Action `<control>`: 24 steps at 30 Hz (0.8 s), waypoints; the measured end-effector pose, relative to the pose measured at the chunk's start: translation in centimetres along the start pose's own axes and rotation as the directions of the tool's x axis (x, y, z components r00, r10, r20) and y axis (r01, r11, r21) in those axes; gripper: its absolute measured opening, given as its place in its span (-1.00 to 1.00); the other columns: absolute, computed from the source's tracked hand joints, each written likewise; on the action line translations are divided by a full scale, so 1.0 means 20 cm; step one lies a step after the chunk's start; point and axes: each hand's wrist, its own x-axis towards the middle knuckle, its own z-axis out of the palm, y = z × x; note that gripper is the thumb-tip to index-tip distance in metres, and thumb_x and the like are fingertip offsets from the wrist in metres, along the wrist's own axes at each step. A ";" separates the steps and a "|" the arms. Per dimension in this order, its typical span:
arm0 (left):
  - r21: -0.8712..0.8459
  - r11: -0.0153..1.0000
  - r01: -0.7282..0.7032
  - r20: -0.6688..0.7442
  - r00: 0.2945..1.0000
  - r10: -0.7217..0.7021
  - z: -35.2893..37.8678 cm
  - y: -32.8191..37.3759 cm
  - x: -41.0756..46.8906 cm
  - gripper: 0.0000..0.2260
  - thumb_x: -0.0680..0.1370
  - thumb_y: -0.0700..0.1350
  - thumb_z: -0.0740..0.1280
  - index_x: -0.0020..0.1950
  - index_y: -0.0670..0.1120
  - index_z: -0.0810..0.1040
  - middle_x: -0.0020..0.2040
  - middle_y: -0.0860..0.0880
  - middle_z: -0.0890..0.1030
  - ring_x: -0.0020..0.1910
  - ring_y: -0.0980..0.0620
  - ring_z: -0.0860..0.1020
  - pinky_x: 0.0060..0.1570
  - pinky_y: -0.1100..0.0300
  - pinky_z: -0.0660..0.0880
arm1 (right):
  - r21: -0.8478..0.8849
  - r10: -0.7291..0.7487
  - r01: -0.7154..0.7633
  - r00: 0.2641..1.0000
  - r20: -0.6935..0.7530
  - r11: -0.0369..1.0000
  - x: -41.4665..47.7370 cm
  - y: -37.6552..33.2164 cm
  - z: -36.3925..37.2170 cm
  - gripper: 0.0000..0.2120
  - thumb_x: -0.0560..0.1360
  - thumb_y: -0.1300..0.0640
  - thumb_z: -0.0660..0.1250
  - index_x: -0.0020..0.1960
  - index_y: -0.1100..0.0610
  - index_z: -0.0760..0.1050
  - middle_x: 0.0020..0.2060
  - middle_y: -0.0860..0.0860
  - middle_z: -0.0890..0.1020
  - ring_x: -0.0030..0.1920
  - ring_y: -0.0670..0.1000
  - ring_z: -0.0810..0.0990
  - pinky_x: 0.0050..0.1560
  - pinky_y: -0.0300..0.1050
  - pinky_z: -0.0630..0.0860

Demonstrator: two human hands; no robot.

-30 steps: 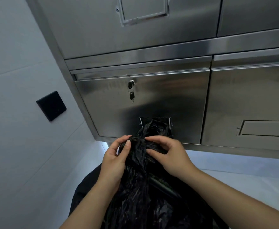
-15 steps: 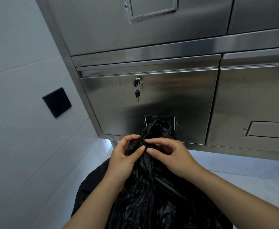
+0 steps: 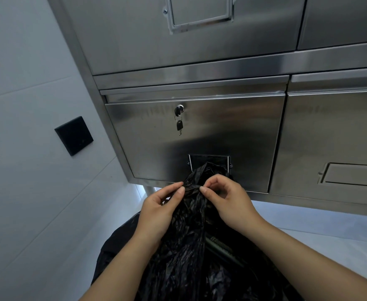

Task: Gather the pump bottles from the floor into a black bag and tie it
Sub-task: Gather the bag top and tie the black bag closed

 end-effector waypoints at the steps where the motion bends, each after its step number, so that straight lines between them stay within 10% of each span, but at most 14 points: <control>1: 0.004 1.000 0.003 -0.014 1.000 -0.003 -0.01 0.00 0.00 -0.81 0.42 -0.01 0.45 0.03 0.09 0.68 -0.07 0.11 0.72 -0.08 0.18 0.66 -0.10 0.35 0.55 | 0.018 0.008 -0.008 1.000 0.006 1.000 0.00 0.00 -0.01 -0.91 0.46 0.01 0.36 -0.21 -0.06 0.49 -0.35 -0.06 0.57 -0.32 0.02 0.47 -0.19 0.03 0.46; 13: -0.008 1.000 0.017 0.027 1.000 -0.017 0.00 -0.02 -0.03 -0.74 0.37 -0.26 0.50 -0.06 0.07 0.69 -0.14 0.00 0.73 -0.14 0.02 0.70 -0.23 0.33 0.56 | 0.093 -0.003 -0.023 0.963 0.269 0.995 -0.01 0.00 -0.04 -0.67 0.49 0.06 0.35 0.17 -0.28 0.49 -0.16 0.05 0.58 -0.24 -0.01 0.51 -0.11 -0.10 0.50; 24: 0.098 0.995 -0.028 -0.076 0.996 0.035 -0.01 -0.01 -0.02 -0.90 0.46 -0.11 0.44 -0.08 0.07 0.70 -0.18 0.07 0.73 -0.15 0.14 0.68 -0.20 0.41 0.53 | -0.026 0.008 -0.007 0.999 0.044 1.000 0.01 0.00 -0.07 -0.84 0.53 0.05 0.29 -0.24 -0.04 0.44 -0.39 -0.10 0.47 -0.35 -0.10 0.40 -0.23 -0.12 0.37</control>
